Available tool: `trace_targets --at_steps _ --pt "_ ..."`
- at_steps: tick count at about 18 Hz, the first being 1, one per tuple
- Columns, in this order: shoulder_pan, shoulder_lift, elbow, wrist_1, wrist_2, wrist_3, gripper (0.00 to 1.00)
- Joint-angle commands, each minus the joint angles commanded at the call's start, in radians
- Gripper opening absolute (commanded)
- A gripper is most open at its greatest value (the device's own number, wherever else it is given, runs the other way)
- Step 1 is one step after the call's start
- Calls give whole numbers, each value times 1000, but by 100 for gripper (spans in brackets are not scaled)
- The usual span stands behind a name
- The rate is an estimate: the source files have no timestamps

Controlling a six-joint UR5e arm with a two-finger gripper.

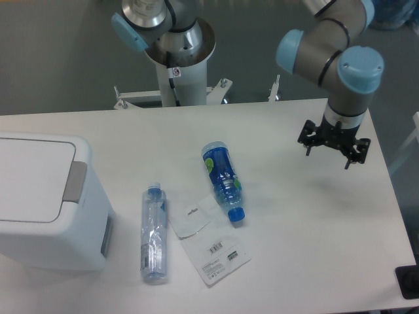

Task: Open the trash can
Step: 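Move the open gripper across the table toward the white trash can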

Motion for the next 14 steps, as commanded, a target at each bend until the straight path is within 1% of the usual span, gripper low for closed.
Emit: trace_targets --at_steps 2,5,6,7,9,11,12,14 --pt "-31 14 -2 -5 0 -123 100" --pt "-87 17 17 -17 -9 -252 100" --pt "-107 19 21 -26 -12 -290 100" --pt "-124 32 24 -41 -12 -327 100" --pt "-153 67 32 -109 -20 -387 100" --pt "-179 110 55 -184 -47 -410 100" --pt "-187 123 76 -217 -76 -433 100" --pt "-224 132 147 -294 -132 -517 100"
